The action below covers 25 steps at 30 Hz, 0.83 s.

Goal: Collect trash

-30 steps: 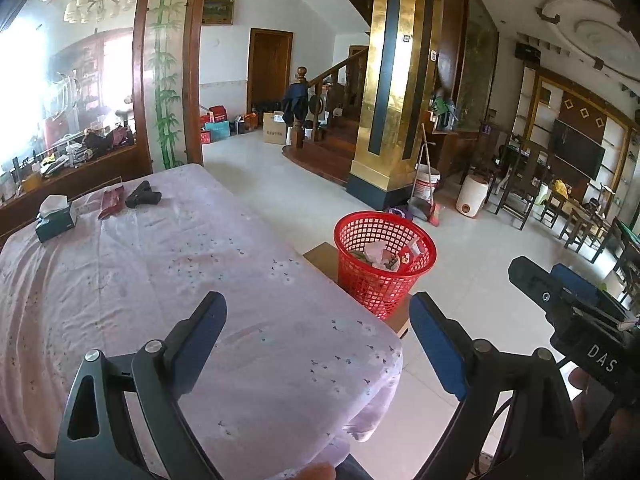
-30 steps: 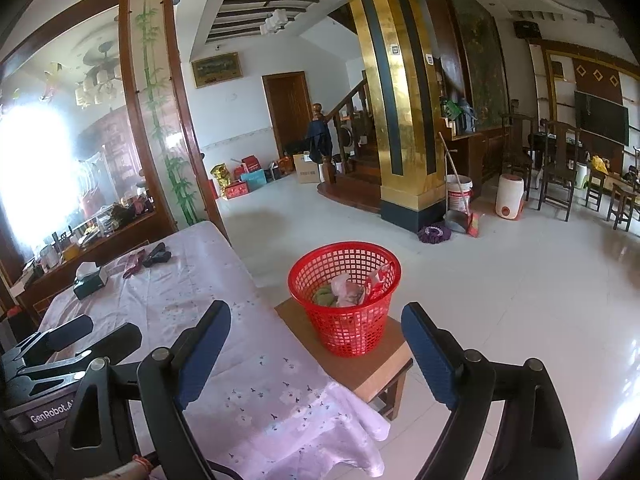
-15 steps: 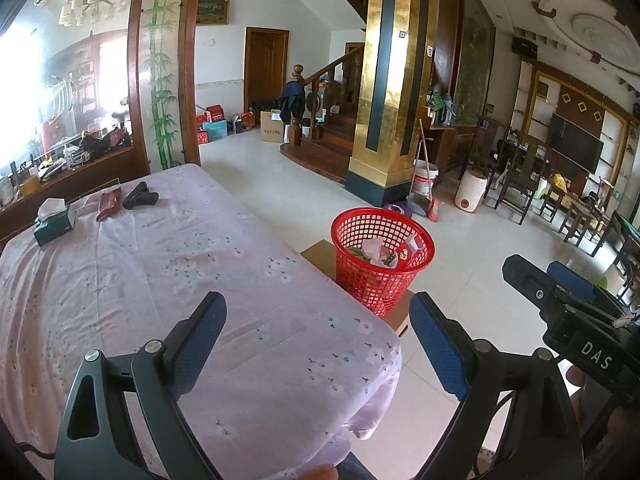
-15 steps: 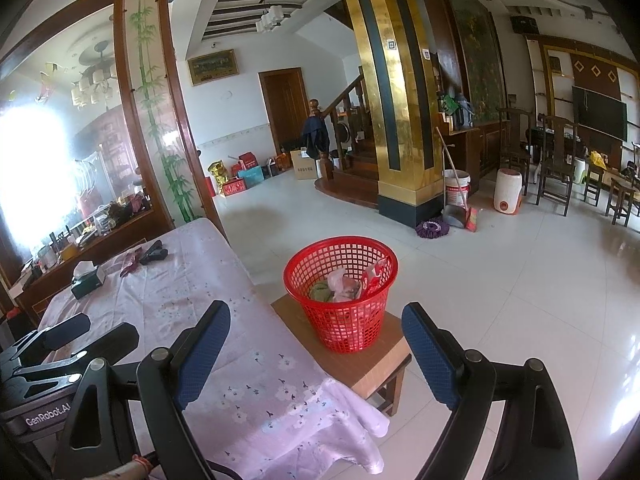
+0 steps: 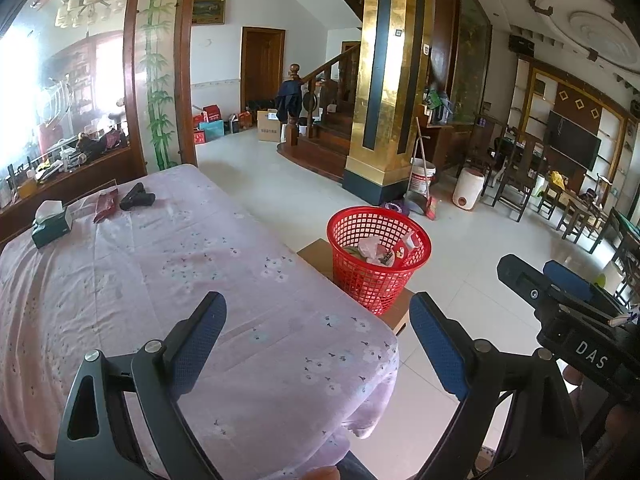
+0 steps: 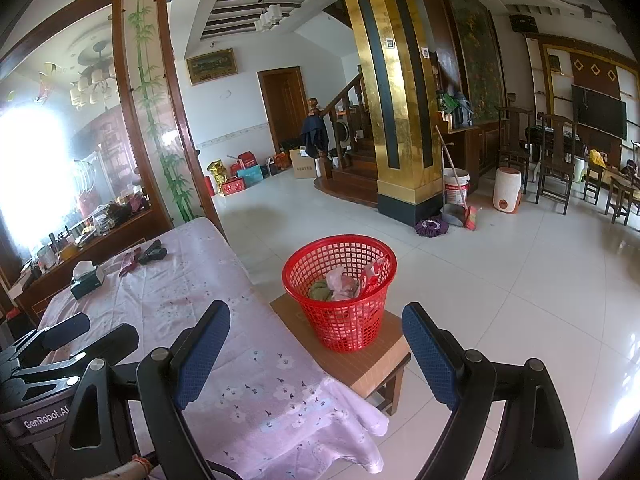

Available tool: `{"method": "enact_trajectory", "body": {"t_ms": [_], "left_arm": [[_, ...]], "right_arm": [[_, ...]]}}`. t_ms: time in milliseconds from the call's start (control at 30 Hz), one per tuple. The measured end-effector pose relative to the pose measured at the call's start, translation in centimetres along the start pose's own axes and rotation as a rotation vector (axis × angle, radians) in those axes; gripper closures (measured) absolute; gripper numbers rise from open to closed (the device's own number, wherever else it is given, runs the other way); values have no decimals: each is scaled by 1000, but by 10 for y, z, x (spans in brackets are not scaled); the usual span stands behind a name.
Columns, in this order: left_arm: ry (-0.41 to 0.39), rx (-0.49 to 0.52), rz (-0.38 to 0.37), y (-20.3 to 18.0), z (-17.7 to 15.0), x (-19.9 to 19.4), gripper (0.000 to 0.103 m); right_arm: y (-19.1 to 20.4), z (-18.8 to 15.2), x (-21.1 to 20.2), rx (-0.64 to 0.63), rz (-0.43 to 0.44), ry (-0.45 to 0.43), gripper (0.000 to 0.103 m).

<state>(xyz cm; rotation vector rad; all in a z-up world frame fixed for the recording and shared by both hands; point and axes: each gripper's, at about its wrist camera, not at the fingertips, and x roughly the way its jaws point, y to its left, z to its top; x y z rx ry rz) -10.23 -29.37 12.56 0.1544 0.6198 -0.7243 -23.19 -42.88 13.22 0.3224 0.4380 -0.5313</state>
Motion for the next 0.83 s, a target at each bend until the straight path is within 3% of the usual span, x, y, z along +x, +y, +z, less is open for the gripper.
{"method": "enact_trajectory", "body": {"t_ms": [833], "left_arm": [[-2,18,2,0,5,4,11]], "right_arm": [[-5,-9,9,6,-8,16,12]]}}
